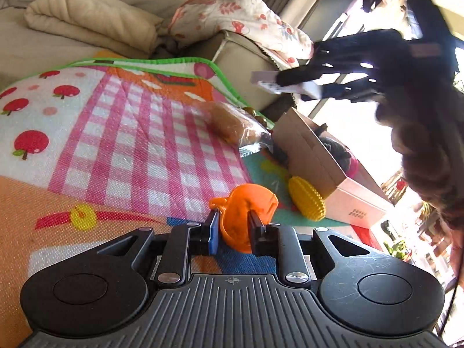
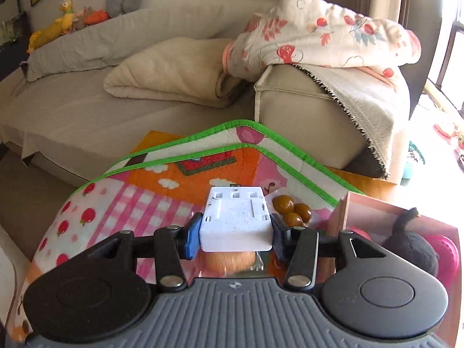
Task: Organize objects
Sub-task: 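Drop the orange cup into the pink box with the left gripper while the right gripper carries the white box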
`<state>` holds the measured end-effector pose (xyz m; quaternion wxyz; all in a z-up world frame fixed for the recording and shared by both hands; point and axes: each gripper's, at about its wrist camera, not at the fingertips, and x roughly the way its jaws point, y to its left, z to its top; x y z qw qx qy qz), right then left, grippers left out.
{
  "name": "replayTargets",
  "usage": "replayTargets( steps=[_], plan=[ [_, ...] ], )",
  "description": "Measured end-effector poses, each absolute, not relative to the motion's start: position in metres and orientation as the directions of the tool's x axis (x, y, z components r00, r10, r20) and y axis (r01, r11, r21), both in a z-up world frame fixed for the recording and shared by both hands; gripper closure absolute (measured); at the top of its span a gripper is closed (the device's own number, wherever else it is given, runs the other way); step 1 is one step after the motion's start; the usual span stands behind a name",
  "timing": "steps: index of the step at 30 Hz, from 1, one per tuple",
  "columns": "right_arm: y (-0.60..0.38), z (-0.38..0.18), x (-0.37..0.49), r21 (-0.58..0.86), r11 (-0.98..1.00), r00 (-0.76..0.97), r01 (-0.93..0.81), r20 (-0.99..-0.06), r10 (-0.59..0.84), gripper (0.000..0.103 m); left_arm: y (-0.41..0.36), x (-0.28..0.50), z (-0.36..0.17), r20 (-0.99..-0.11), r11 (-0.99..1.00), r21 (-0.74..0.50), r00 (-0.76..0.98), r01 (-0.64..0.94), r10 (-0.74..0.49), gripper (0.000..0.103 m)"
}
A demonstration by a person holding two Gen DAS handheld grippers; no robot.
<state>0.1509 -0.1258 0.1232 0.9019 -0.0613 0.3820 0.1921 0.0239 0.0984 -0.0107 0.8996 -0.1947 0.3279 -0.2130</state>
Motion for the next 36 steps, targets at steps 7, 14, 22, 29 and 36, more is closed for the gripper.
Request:
replayTargets(
  steps=[7,14,22,29,36],
  plan=[
    [-0.198,0.120,0.039,0.040,0.904,0.624,-0.426,-0.710,0.326,0.056,0.080,0.013,-0.005,-0.550,0.854,-0.456,0.675,0.250,-0.492,0.084],
    [-0.255,0.051,-0.048,-0.015,0.903,0.579,-0.429,-0.772,0.263,0.052,0.039,-0.002,-0.003,-0.580,0.841,-0.436,0.613,0.322,-0.536,0.085],
    [-0.284,0.043,-0.070,-0.093,0.943,0.698,-0.320,-0.697,0.168,0.022,0.006,-0.014,0.003,-0.634,0.860,-0.343,0.582,0.379,-0.509,0.085],
    [-0.265,0.031,-0.059,-0.029,0.915,0.682,-0.402,-0.677,0.278,0.016,-0.006,-0.020,0.002,-0.641,0.864,-0.298,0.586,0.405,-0.496,0.086],
    [-0.250,0.033,-0.061,-0.036,0.902,0.679,-0.430,-0.671,0.297,0.055,-0.007,-0.031,0.003,-0.641,0.869,-0.268,0.597,0.415,-0.483,0.091]
  ],
)
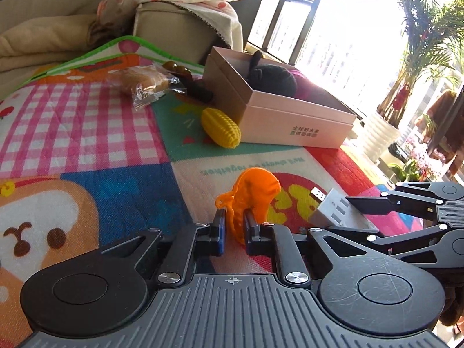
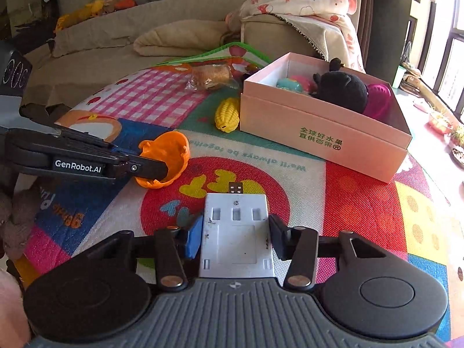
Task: Organize objects
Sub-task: 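Drop the orange cup into the pink box with the left gripper while the right gripper carries the white box, then place the white box into the pink box and open the right gripper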
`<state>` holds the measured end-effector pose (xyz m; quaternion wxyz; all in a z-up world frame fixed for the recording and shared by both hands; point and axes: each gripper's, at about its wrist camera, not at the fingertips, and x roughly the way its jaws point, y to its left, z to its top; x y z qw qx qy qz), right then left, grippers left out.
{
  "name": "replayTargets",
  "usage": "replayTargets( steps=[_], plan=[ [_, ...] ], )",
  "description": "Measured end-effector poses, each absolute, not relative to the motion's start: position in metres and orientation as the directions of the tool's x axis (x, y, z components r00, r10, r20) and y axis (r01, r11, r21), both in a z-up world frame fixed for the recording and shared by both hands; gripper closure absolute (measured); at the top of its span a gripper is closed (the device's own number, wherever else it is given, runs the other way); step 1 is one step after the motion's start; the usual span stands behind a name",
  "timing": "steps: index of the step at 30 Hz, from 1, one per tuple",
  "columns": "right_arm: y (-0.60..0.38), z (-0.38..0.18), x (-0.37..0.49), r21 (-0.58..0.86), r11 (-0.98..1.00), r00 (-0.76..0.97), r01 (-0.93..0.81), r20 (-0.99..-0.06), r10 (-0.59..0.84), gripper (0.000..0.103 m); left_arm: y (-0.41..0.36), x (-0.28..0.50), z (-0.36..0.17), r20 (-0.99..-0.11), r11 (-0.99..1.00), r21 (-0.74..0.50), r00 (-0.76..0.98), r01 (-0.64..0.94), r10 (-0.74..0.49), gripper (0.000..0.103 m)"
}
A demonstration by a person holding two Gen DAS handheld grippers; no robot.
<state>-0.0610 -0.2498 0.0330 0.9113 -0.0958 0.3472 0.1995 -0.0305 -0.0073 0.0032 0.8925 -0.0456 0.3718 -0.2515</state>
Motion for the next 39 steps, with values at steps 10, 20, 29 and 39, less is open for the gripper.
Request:
replayTargets(
  steps=[10,20,29,39],
  plan=[
    [-0.295,0.061,-0.090,0.026,0.952,0.782,-0.305,-0.564,0.266,0.055,-0.042,-0.014,0.062,-0.513,0.794,-0.307,0.612,0.524,-0.602,0.093],
    [-0.311,0.061,-0.090,0.081,0.961,0.804,-0.263,-0.532,0.265,0.055,-0.097,0.074,0.120,-0.401,0.828,-0.278,0.724,0.488,-0.561,0.088],
    [-0.326,0.056,-0.063,0.082,0.971,0.808,-0.224,-0.542,0.232,0.055,-0.053,0.037,0.064,-0.445,0.853,-0.313,0.729,0.417,-0.520,0.088],
    [-0.314,0.137,0.036,-0.008,0.990,0.916,-0.141,-0.380,0.128,0.055,-0.039,-0.007,0.016,-0.586,0.867,-0.235,0.647,0.439,-0.487,0.088]
  ],
)
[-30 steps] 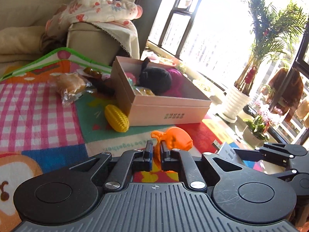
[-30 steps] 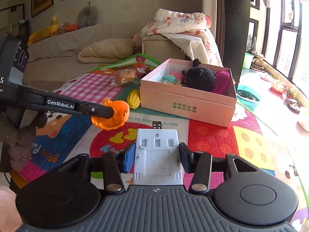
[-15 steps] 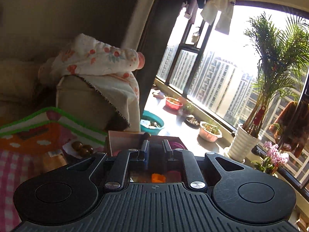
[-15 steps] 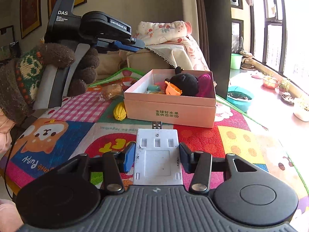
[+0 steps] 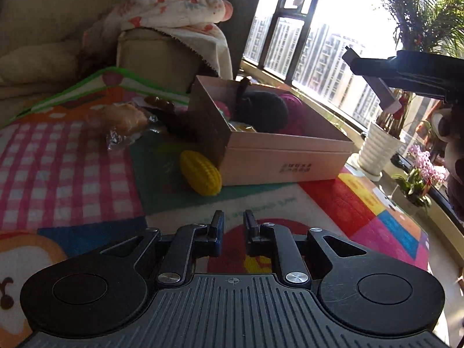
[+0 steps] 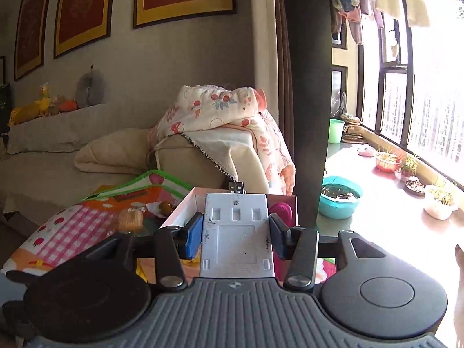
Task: Organize objects
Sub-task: 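Place the white box into the pink box and open the right gripper, then grasp the yellow corn toy with the left gripper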
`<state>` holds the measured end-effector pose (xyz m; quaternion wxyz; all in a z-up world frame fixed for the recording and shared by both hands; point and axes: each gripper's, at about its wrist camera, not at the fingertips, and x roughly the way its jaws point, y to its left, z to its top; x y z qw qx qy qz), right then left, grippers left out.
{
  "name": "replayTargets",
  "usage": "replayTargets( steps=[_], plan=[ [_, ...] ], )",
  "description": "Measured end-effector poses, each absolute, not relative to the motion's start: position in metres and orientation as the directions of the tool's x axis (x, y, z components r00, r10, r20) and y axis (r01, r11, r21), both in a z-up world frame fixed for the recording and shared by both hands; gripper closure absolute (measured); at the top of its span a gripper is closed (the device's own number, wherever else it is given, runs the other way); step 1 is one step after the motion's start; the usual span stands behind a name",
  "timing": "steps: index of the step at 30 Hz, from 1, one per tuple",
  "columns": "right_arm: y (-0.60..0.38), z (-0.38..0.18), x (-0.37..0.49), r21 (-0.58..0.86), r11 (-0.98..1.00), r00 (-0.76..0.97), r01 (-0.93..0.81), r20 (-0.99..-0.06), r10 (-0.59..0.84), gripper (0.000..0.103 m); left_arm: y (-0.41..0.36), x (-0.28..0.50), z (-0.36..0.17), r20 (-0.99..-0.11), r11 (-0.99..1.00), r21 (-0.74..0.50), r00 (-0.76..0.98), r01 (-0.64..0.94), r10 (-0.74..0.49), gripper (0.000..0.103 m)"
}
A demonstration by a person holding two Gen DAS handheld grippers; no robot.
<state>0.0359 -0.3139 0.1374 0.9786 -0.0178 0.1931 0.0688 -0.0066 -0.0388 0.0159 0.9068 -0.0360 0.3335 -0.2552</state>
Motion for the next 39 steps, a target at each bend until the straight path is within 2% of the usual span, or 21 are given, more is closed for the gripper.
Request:
replayTargets(
  steps=[1,3,4,8,15,17,23,26,29,31,34,36,39],
  plan=[
    [-0.310,0.139,0.048,-0.026,0.993,0.912,-0.118,-0.397,0.098,0.054,-0.038,-0.008,0.016,-0.588,0.868,-0.235,0.647,0.437,-0.485,0.088],
    [-0.305,0.137,0.068,-0.031,0.996,0.892,-0.082,-0.449,0.060,0.038,-0.036,-0.007,0.017,-0.586,0.873,-0.235,0.654,0.427,-0.478,0.088],
    [-0.303,0.134,0.073,-0.030,0.997,0.882,-0.070,-0.468,0.048,0.026,-0.034,-0.007,0.018,-0.582,0.873,-0.240,0.657,0.425,-0.480,0.088],
    [-0.295,0.116,0.067,-0.040,0.995,0.871,-0.089,-0.487,0.058,0.014,-0.026,-0.006,0.017,-0.575,0.876,-0.252,0.665,0.411,-0.477,0.088],
    [-0.293,0.076,0.042,-0.031,0.995,0.829,-0.097,-0.556,0.064,0.012,-0.019,0.009,0.017,-0.576,0.883,-0.303,0.669,0.358,-0.469,0.088],
    [-0.295,0.063,0.024,-0.014,0.993,0.828,-0.119,-0.554,0.091,0.006,-0.018,0.015,0.018,-0.570,0.886,-0.312,0.678,0.344,-0.464,0.088],
    [-0.286,0.029,0.001,-0.007,0.994,0.801,-0.111,-0.592,0.085,0.006,-0.019,0.048,0.024,-0.575,0.895,-0.361,0.694,0.261,-0.434,0.088],
    [-0.286,0.018,-0.005,0.004,0.995,0.810,-0.103,-0.579,0.086,0.006,-0.028,0.065,0.024,-0.584,0.893,-0.369,0.683,0.256,-0.438,0.088],
    [-0.286,0.018,-0.007,0.005,0.996,0.819,-0.090,-0.568,0.077,0.005,-0.037,0.072,0.022,-0.611,0.917,-0.325,0.689,0.230,-0.390,0.087],
    [-0.287,0.019,-0.007,0.009,0.996,0.822,-0.089,-0.564,0.078,0.000,-0.041,0.073,0.021,-0.611,0.922,-0.307,0.694,0.236,-0.382,0.084],
    [-0.287,0.018,-0.007,0.009,0.996,0.821,-0.084,-0.566,0.074,0.000,-0.046,0.074,0.021,-0.609,0.929,-0.275,0.702,0.249,-0.368,0.081],
    [-0.287,0.018,-0.006,0.015,0.995,0.819,-0.103,-0.567,0.093,0.000,-0.050,0.074,0.020,-0.613,0.932,-0.250,0.702,0.261,-0.362,0.071],
    [-0.284,0.017,-0.005,0.000,0.995,0.812,-0.096,-0.578,0.079,0.000,-0.050,0.072,0.019,-0.610,0.934,-0.231,0.707,0.272,-0.357,0.068]
  ],
)
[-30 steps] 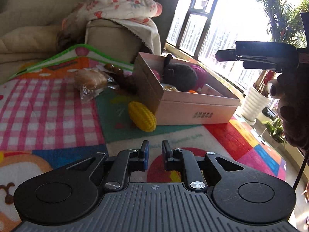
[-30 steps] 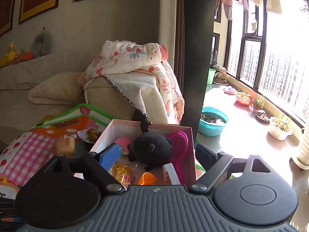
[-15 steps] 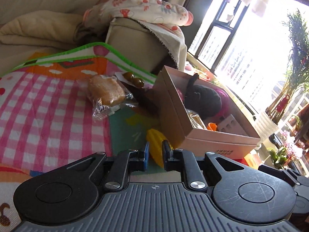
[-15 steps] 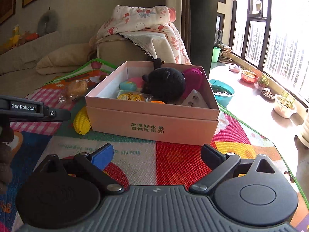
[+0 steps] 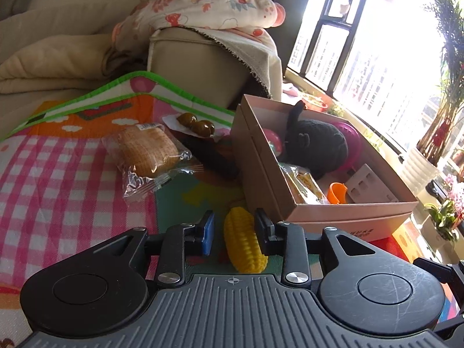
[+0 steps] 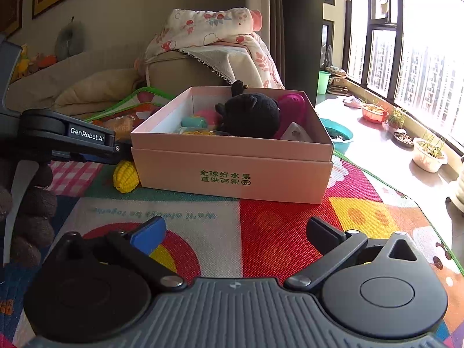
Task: Organize objects
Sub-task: 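Grasp the yellow corn toy with the left gripper, then move the right gripper over the brown nuts while the left gripper holds the corn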
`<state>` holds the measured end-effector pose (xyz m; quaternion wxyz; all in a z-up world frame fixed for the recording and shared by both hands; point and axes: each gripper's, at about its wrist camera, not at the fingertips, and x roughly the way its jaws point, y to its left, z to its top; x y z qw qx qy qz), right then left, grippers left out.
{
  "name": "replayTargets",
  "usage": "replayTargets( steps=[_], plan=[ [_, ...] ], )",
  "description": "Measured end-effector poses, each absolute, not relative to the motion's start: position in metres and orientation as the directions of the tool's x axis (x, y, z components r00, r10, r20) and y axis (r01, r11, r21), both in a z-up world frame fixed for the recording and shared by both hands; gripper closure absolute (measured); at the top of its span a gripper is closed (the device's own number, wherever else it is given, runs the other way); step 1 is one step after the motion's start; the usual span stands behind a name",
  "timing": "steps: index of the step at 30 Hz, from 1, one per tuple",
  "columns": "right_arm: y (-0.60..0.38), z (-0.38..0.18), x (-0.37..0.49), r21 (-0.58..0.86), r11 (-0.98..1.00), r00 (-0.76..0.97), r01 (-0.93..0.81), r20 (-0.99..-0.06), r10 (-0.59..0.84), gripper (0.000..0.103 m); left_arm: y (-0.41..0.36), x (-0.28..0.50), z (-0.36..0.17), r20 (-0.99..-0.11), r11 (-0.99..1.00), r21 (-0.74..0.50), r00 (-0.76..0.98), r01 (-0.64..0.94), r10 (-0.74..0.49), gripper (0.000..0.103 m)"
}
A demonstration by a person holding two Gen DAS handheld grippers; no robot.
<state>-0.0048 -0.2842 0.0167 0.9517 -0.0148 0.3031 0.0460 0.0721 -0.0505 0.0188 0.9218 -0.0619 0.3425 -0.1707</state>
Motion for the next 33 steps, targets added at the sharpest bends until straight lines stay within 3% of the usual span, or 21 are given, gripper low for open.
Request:
replayTargets(
  steps=[10,13,20,25,28,33],
  plan=[
    [-0.285,0.015,-0.003,-0.001,0.996,0.806,-0.085,-0.588,0.068,0.000,-0.053,0.076,0.014,-0.625,0.934,-0.225,0.695,0.278,-0.357,0.063],
    [-0.286,0.016,-0.002,0.004,0.997,0.804,-0.081,-0.590,0.068,0.000,-0.053,0.079,0.005,-0.667,0.938,-0.208,0.661,0.279,-0.344,0.068],
    [-0.280,0.022,0.006,-0.018,0.994,0.786,-0.110,-0.614,0.076,0.000,-0.028,0.054,0.002,-0.607,0.929,-0.168,0.708,0.329,-0.361,0.069],
    [-0.251,0.069,0.022,-0.089,0.973,0.816,-0.212,-0.565,0.126,0.000,0.020,0.038,-0.004,-0.579,0.949,-0.122,0.756,0.289,-0.305,0.069],
    [-0.225,0.107,0.055,-0.056,0.956,0.798,-0.289,-0.566,0.208,0.000,0.047,0.042,-0.005,-0.557,0.940,-0.241,0.759,0.242,-0.338,0.069],
    [-0.156,0.139,0.153,-0.008,0.933,0.709,-0.360,-0.652,0.268,0.000,0.065,0.046,-0.009,-0.523,0.899,-0.364,0.745,0.244,-0.414,0.069]
  ],
)
